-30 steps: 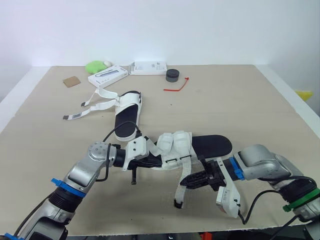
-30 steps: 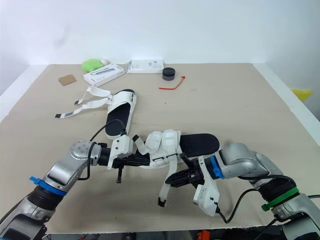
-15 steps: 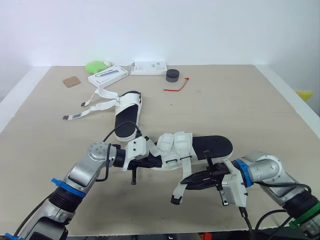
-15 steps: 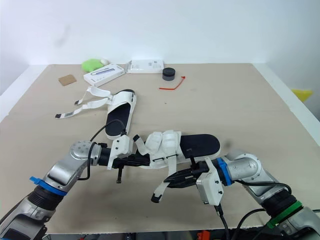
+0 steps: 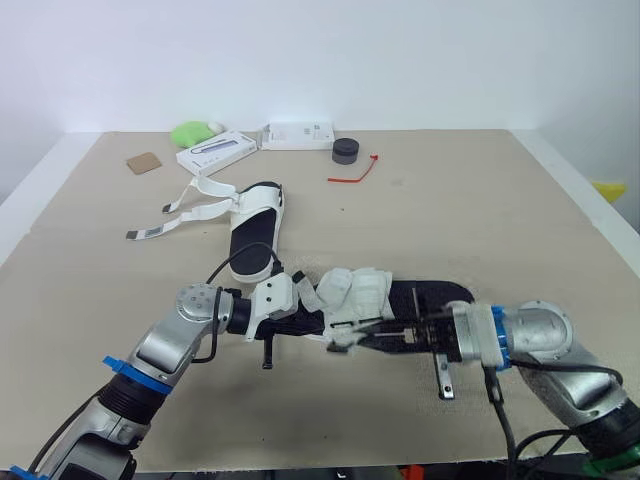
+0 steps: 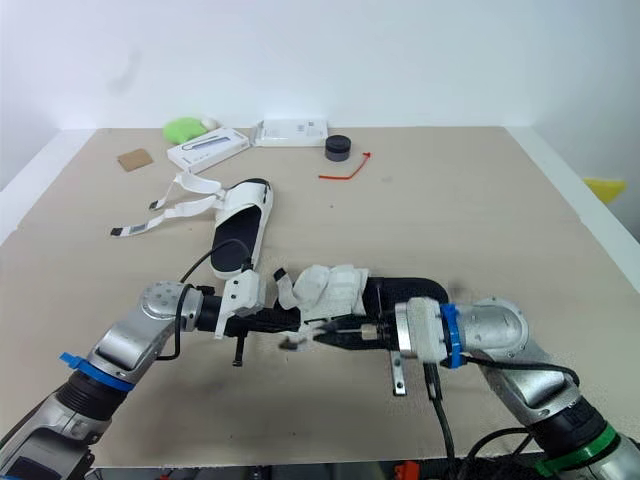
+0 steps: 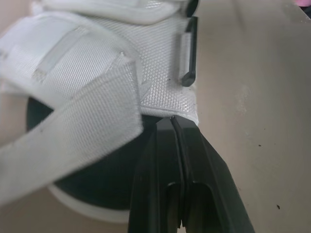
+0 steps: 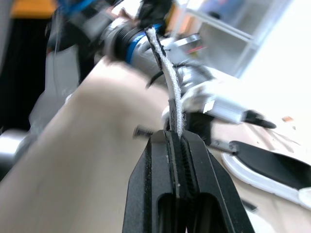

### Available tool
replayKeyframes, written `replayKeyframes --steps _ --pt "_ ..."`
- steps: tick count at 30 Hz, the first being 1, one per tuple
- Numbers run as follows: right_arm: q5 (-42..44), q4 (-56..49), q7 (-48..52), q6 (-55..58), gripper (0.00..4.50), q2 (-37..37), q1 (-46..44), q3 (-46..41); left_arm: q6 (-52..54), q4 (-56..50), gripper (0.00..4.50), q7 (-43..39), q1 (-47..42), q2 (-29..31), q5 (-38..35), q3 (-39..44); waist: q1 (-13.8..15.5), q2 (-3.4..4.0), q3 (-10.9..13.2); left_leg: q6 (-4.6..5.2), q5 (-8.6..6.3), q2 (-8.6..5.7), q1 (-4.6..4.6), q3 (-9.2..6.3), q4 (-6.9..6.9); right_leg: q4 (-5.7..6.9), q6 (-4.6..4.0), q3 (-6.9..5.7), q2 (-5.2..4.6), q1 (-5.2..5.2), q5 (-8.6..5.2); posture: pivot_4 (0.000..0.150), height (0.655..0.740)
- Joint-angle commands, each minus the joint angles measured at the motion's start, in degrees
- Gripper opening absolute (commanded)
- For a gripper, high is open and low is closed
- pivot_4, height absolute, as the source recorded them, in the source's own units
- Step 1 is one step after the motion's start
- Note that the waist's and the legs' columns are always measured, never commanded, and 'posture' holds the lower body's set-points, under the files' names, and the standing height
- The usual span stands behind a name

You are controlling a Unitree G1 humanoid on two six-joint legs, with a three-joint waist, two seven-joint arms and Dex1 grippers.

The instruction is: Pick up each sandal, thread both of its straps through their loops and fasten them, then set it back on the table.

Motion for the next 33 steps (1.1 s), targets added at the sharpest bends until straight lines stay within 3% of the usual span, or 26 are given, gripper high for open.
replayKeyframes --steps 1,4,10,33 --pt "6.75 -2.38 -4.96 13.19 0.06 1.72 -4.75 -3.65 0.40 1.85 0.00 -0.20 0.61 0.27 1.57 -1.37 -0.03 0.00 0.00 0.00 0.00 0.00 0.00 0.00 0.00 0.00 0.00 0.00 0.00 0.00 0.00 0.150 0.7400" --pt "10.52 0.90 -9.09 25.32 0.06 3.53 -10.06 -5.10 0.41 1.80 0.00 -0.14 0.62 0.05 1.58 -1.44 -0.04 0.00 0.00 -0.01 0.00 -0.01 -0.01 0.01 0.01 -0.01 -0.01 0.00 -0.01 -0.03 0.01 0.150 0.7400" --pt "13.01 1.82 -13.90 38.07 0.06 6.49 -12.33 -9.41 0.56 1.38 0.00 0.01 0.99 0.06 1.63 -1.36 0.02 0.00 0.00 -0.01 0.00 -0.01 -0.14 -0.11 0.00 -0.05 0.05 -0.07 -0.03 -0.12 0.01 0.150 0.7400" --pt "9.48 8.05 -22.13 54.88 0.06 12.51 -10.48 -18.86 0.44 1.56 0.00 -0.06 0.55 0.15 1.92 -1.62 -0.08 0.00 0.00 -0.01 0.00 -0.03 -0.31 -0.08 0.01 -0.09 0.15 -0.05 -0.03 -0.11 0.06 0.150 0.7400"
